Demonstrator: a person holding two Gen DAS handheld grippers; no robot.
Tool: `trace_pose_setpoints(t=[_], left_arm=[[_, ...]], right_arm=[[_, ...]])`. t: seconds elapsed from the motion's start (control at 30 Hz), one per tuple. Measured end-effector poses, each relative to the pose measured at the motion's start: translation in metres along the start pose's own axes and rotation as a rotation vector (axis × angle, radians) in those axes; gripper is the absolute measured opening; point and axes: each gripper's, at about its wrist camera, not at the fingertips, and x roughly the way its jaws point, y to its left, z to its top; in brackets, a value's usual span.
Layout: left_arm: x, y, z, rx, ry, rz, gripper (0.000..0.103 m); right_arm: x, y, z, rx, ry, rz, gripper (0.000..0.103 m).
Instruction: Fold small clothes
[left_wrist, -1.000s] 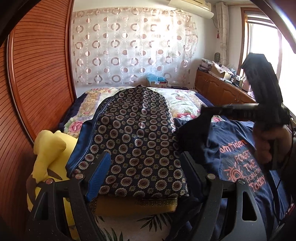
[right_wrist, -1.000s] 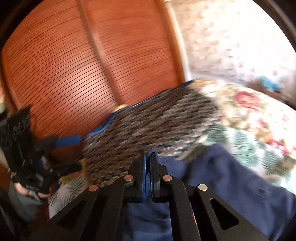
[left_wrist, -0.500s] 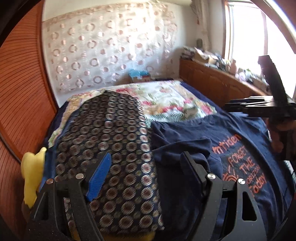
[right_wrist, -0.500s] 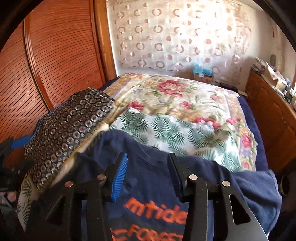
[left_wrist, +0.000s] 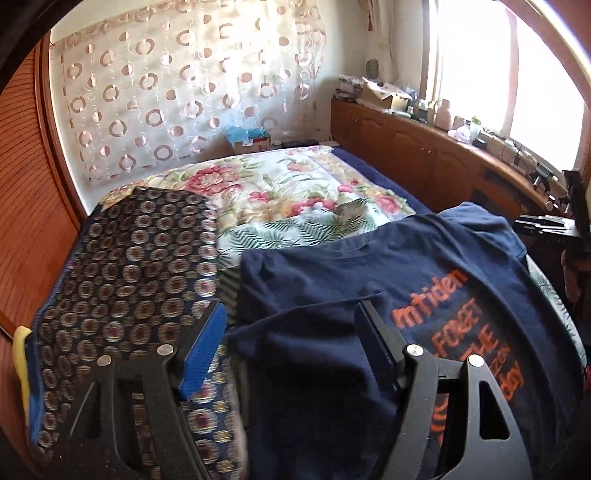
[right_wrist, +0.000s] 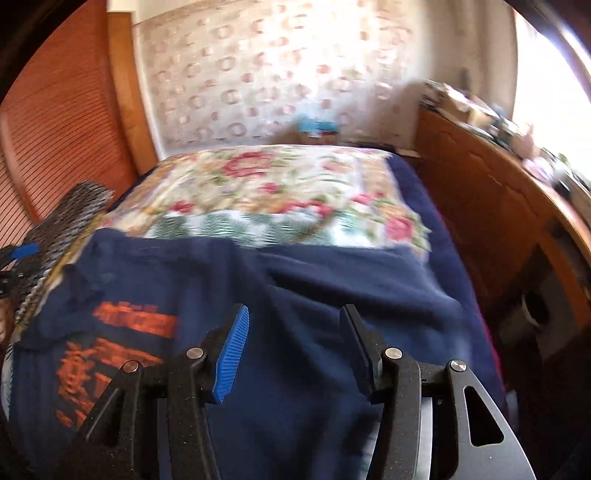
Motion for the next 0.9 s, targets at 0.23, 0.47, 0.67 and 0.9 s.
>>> trace_pose_setpoints(t=[0.23, 0.47, 0.67, 0.9], left_arm=[[0.018, -0.034, -0.013, 0.019, 0.036, -0.085, 0.073], [0.039, -0.059, -0.028, 0.071, 0.096, -0.110, 0.073], [0.054, -0.063, -0.032, 0.081, 0.145, -0.115, 0.074], [0.059, -0.075, -0.035, 0.141, 0.163, -0.095, 0.087]], right_arm=[[0.014, -0.050, -0.017, 0.118, 0.058, -0.080, 0.053], [0.032, -0.062, -0.019, 0.250, 0.108, -0.038, 0.053], [0.030, -0.067, -0.017, 0.334, 0.126, 0.001, 0.053], [0.021, -0.121, -0.030, 0.392, 0.118, 0.083, 0.042]])
